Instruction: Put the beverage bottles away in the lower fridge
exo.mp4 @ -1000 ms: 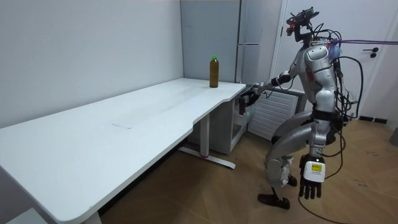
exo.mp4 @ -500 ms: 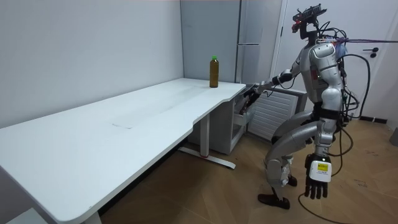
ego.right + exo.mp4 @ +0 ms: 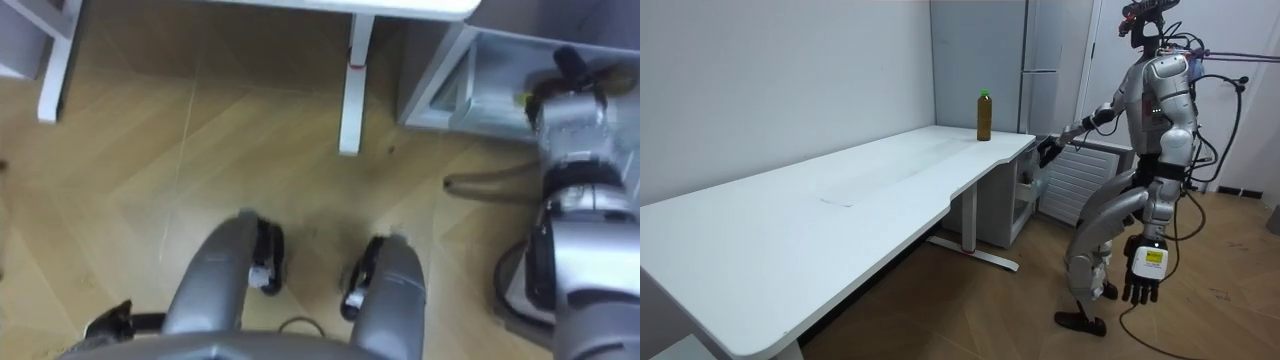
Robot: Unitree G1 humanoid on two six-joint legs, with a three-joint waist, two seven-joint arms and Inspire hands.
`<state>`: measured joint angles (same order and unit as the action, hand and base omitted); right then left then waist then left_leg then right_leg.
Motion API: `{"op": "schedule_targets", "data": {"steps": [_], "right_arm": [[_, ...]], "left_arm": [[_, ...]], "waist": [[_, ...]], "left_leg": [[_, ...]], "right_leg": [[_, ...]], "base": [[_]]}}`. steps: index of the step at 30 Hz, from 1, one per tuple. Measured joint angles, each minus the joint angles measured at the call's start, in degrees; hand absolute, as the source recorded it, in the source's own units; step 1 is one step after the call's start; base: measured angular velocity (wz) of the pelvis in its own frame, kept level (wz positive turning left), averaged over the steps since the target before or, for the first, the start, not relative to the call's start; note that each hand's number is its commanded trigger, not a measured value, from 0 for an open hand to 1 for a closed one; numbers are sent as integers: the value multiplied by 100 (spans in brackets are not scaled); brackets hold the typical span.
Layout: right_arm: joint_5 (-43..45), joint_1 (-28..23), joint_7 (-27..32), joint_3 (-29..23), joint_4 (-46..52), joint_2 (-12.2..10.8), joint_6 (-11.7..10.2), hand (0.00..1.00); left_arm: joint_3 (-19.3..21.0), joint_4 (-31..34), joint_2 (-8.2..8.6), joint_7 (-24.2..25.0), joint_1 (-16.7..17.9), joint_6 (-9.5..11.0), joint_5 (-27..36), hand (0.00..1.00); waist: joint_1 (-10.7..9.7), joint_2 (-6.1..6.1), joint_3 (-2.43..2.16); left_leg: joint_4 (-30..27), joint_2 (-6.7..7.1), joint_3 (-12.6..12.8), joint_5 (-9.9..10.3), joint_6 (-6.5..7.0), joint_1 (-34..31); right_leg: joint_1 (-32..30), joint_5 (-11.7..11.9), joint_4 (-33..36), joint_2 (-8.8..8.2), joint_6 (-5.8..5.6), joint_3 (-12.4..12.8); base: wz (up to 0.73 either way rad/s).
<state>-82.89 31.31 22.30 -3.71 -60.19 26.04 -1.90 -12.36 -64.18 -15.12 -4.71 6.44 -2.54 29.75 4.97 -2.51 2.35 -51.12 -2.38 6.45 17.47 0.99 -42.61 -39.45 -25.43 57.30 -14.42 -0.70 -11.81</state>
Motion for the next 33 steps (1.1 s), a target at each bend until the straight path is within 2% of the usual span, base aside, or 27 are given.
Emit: {"op": "schedule_targets", "data": {"steps": [4,8,12,14,16,19,20,22,24,28,33], "right_arm": [[4,-275,-271,-1,0,1,-5,0],[446,-589,-520,2,0,-1,14,0],[835,-930,-689,-2,2,-13,54,0],[912,-1138,-772,2,14,-18,50,0],[1045,-1519,-953,2,12,-69,-2,0],[1761,-2074,-1169,1,31,-341,-5,0],[2144,-2330,-1256,0,33,-471,-7,0],[2807,-2852,-1315,7,25,-697,-3,0],[3176,-3110,-1333,58,5,-799,2,0],[4159,-3639,-1500,257,-227,-1082,43,0],[5032,-4105,-1642,374,-333,-1170,119,0]], "left_arm": [[104,-25,-1,150,0,5,0,0],[129,-19,-18,279,21,7,0,0],[354,-57,-22,355,86,6,-3,0],[444,-59,-16,410,120,13,-2,0],[538,-26,9,423,175,28,-2,0],[666,14,42,420,438,113,-5,0],[814,18,99,401,542,157,-6,0],[924,38,175,346,686,204,46,0],[947,60,238,252,702,263,218,0],[1071,237,290,108,744,314,276,0],[1457,445,465,-83,788,390,661,0]], "waist": [[-1,17,-11],[-19,21,-15],[-25,30,-33],[-34,65,-68],[-41,85,-139],[-124,79,-198],[-166,53,-238],[-206,-1,-278],[-279,-1,-277],[-313,-37,-235],[-304,-28,-207]], "left_leg": [[267,-2,-22,-21,-34,337],[631,-18,-41,-59,-67,711],[980,-28,-53,-68,-76,1109],[1178,-34,-49,-70,-75,1330],[1468,-17,-55,-108,-72,1631],[1948,14,-51,-134,-86,2257],[2150,44,-52,-149,-95,2517],[2458,104,-48,-165,-109,2976],[2607,109,-57,-174,-122,3166],[3020,105,-104,-208,-171,3762],[3298,142,-98,-208,-174,4123]], "right_leg": [[369,50,-307,60,-20,-61],[790,136,-742,149,-44,-151],[1273,218,-1219,217,-95,-264],[1548,285,-1504,248,-123,-358],[1927,367,-1890,280,-174,-471],[2625,520,-2543,372,-258,-572],[2896,563,-2784,393,-295,-604],[3350,616,-3125,419,-357,-631],[3583,694,-3353,448,-369,-704],[4276,913,-4052,615,-384,-750],[4702,1040,-4478,658,-431,-830]], "base": [[0],[0],[3],[5],[13],[4],[5],[2],[4],[0],[0]]}}
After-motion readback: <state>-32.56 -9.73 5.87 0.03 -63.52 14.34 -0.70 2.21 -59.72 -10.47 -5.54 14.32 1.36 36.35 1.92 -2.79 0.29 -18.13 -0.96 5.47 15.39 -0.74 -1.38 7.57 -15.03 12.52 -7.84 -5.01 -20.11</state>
